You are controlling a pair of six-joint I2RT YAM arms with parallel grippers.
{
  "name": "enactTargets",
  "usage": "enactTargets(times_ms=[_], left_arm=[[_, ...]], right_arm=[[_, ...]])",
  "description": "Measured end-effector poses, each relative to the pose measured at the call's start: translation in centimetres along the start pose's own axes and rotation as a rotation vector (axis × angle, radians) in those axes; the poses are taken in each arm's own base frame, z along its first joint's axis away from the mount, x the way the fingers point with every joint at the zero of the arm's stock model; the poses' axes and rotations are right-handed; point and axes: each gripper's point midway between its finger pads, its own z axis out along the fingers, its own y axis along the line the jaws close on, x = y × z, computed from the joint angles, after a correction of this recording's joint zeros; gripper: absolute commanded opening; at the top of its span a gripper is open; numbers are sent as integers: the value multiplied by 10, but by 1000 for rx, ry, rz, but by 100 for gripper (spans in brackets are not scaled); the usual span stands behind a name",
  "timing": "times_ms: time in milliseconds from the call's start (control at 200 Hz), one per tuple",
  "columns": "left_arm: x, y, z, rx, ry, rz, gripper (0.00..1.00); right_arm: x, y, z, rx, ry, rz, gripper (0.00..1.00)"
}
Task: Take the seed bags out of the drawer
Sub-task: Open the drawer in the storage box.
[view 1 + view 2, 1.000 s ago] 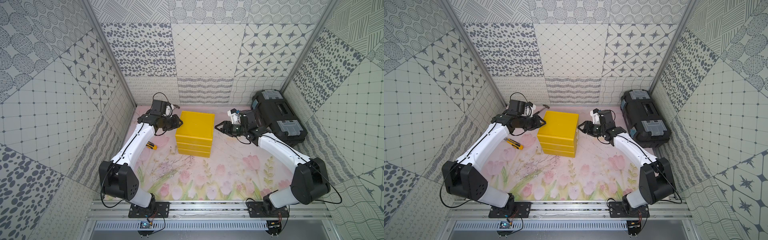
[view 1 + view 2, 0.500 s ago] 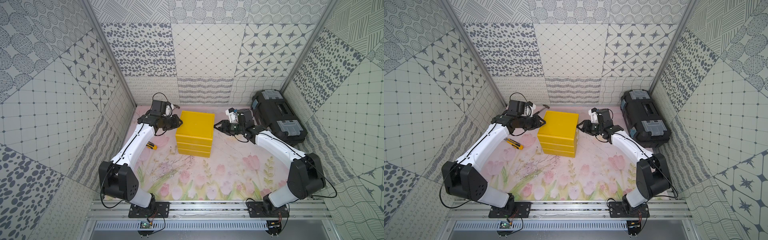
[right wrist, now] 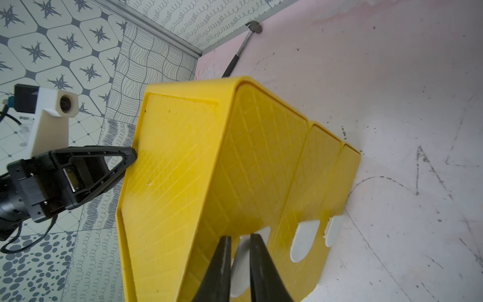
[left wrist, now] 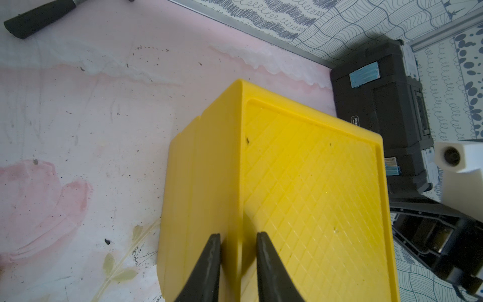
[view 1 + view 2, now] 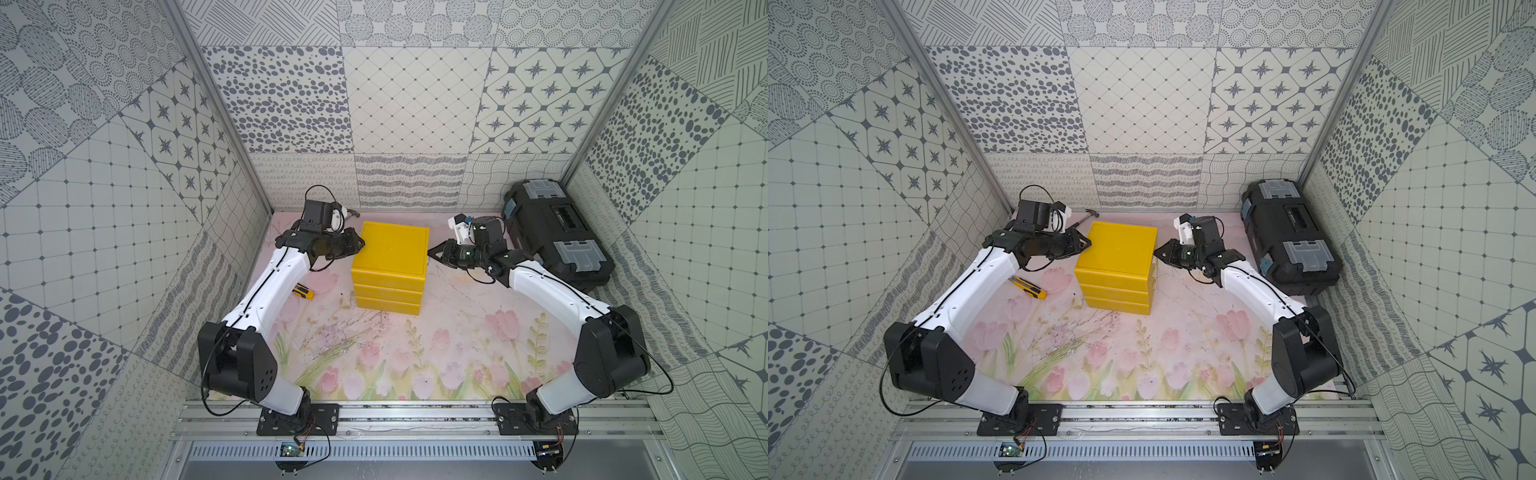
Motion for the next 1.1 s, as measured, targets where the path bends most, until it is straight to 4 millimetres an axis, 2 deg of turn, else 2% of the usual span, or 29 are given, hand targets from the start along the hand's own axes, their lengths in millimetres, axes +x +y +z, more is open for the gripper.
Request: enactTargets(times_ms=[140,380,861,1101], left_arm=[[-1,0,1,3,-7,2,25],[-2,-2,4,17,-9,6,25],[-4,-3,6,28,-15,10,24],[-4,-4,6,31,-13,11,24]], right_arm=[[-2,-4,-4,35,-1,0,0],[-6,-12,-14,78,5,-5,0],[-16,-57,-64,209,-9,28,0],[-21,-74,-83,239,-26,56,0]])
